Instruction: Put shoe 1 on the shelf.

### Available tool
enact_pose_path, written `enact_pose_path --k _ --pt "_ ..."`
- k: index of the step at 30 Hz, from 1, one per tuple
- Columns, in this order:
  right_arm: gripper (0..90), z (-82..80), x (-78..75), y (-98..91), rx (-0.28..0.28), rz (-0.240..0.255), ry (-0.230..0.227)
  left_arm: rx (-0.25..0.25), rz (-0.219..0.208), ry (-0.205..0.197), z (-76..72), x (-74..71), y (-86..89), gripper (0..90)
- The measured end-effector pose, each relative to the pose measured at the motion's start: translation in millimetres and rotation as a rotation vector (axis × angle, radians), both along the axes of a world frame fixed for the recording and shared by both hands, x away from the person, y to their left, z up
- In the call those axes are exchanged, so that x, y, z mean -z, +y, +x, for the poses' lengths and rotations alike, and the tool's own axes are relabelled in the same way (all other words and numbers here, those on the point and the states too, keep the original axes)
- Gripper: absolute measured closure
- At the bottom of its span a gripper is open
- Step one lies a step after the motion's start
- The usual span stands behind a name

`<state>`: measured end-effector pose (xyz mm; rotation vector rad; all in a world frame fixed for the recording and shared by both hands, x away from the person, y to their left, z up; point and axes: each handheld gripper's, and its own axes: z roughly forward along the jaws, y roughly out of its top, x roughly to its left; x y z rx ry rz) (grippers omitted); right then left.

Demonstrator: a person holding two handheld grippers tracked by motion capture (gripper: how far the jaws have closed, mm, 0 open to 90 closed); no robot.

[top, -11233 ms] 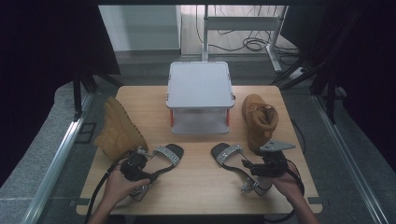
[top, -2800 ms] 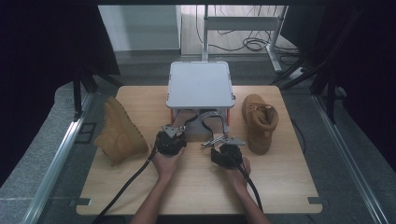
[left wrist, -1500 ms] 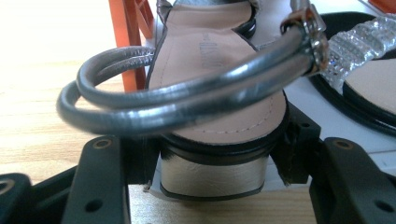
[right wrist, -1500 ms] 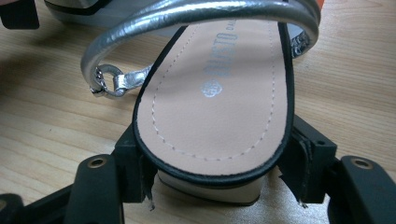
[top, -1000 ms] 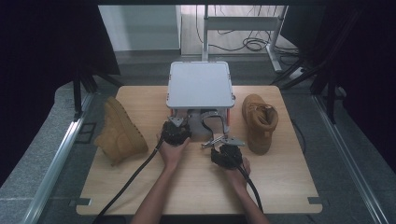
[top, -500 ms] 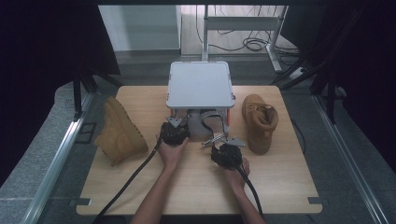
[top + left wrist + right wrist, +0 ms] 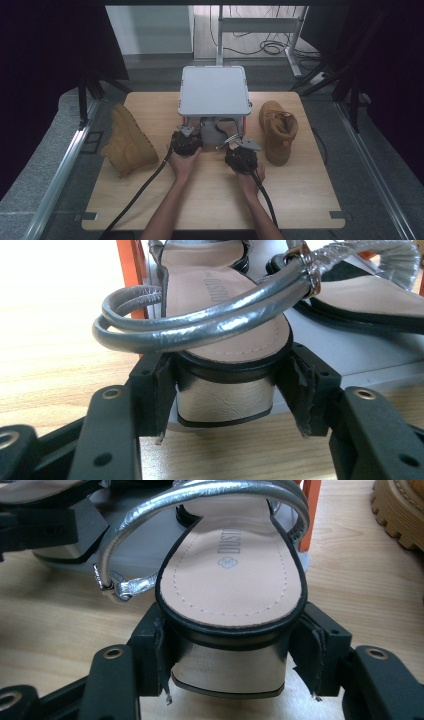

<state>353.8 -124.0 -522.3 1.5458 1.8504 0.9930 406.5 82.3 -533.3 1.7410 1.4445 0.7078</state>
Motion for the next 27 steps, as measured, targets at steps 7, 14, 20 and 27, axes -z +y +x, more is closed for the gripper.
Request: enact_pose_path --k 7,14,20,27 --pt "40.4 13.0 2.8 5.5 0.013 -0.005 -0.003 -0.003 -0.005 -0.001 0.1 0.1 -0.4 42.8" --pt "40.5 25.5 1.0 9.6 0.026 0.007 -0.012 -0.004 -0.007 -0.002 0.0 0.2 -0.3 42.8" --pt "40.5 35.2 -0.9 10.9 0.034 0.016 -0.014 -0.004 -0.009 -0.006 -0.3 0.7 -0.2 42.8" --pt "40.4 42.4 0.0 14.0 0.039 0.007 -0.015 -0.005 -0.013 -0.005 -0.4 0.9 0.0 42.8"
